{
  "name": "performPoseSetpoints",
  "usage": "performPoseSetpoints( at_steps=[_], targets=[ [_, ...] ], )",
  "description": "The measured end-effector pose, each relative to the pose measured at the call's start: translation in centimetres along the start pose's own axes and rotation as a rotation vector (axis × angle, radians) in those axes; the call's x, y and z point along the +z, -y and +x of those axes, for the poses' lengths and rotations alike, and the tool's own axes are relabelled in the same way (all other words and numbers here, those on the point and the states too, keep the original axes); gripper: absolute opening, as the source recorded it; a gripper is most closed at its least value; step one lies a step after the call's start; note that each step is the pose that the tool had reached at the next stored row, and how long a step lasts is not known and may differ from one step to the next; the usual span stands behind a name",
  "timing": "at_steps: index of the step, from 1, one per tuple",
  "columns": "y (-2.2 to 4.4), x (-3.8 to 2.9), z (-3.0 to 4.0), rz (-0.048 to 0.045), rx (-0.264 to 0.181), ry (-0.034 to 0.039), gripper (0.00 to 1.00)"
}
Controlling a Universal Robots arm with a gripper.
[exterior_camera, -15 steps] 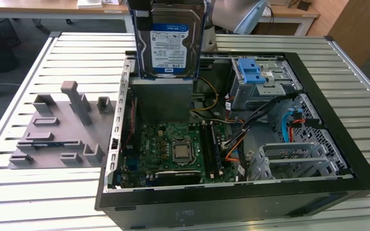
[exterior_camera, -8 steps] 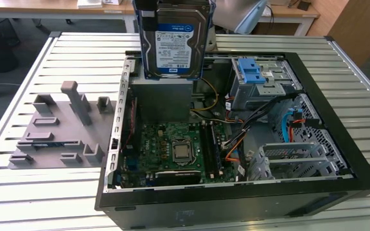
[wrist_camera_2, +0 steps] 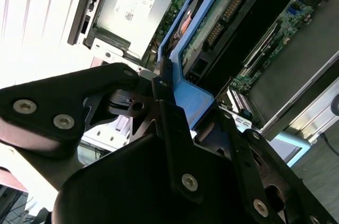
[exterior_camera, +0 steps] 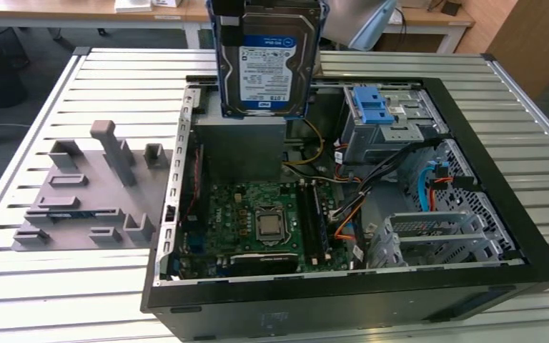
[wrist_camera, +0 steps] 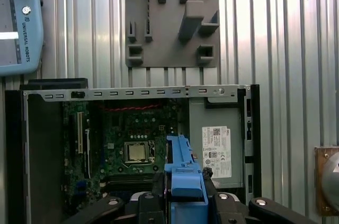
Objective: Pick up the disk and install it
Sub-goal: 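Pick up the disk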
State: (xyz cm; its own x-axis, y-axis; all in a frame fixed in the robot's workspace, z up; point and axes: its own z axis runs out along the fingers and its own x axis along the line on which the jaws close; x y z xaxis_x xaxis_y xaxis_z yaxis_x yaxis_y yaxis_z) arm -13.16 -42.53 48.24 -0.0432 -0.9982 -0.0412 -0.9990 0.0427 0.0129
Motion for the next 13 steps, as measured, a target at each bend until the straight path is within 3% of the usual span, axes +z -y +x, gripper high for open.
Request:
performPoseSetpoints(
  at_steps=[13],
  targets=[
    [1.43,-0.05,0.72,-0.0004,0.003,0.0,0.37]
  ],
)
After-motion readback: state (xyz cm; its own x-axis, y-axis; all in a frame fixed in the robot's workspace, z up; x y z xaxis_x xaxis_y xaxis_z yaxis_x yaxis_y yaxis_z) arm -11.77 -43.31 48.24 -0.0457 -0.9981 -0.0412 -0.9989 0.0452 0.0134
